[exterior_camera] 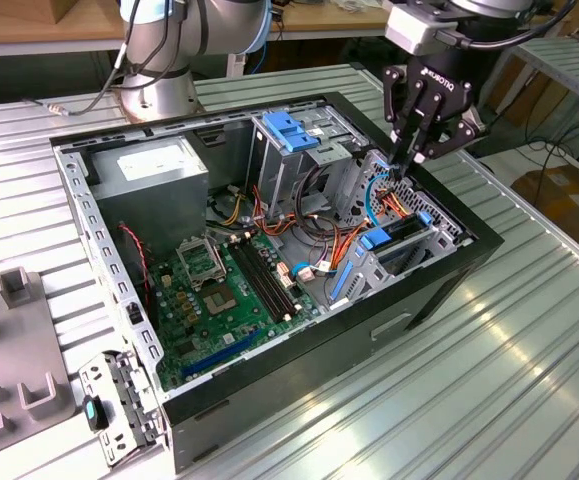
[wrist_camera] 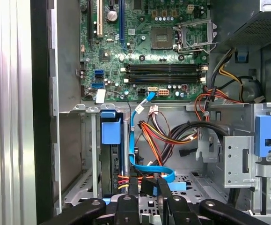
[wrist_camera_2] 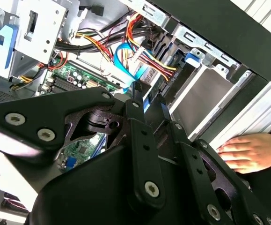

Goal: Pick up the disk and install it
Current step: 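Insert the second disk wire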

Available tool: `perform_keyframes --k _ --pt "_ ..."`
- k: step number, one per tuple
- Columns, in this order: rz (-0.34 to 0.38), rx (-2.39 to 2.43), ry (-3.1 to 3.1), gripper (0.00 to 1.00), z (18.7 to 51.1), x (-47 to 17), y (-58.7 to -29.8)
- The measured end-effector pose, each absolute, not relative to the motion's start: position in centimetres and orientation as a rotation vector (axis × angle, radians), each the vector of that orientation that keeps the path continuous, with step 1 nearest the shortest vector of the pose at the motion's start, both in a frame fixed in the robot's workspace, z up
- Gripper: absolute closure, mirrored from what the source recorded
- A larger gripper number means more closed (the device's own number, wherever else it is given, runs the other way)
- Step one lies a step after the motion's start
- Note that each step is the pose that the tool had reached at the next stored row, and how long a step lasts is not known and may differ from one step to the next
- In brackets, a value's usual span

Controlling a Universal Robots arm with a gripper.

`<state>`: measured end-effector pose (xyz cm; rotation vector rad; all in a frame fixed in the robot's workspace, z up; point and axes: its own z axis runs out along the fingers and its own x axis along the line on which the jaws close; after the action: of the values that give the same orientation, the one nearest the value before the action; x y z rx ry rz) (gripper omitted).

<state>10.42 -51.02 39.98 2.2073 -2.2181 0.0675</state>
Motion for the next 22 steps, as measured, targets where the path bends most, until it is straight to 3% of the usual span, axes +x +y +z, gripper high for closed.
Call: perform_keyframes --k 7,8,15,16,17,20,22 --pt "0.078 2.202 -2.213 0.69 39.5 10.6 -50.3" --pt "0.087 2.198 -2.208 0.62 39.3 10.6 -50.2" --pt "0.129 2.178 -2.188 0.64 38.4 10.6 -49.7" --pt "0.134 2.176 -2.185 0.71 38.4 10.6 -49.7" --pt "0.137 2.174 -2.183 0.71 38.3 10.6 -49.6" --pt "0.147 2.17 -2.178 0.89 38.1 10.6 -49.6" --pt "0.152 2.167 -2.175 0.89 38.0 10.6 -49.6"
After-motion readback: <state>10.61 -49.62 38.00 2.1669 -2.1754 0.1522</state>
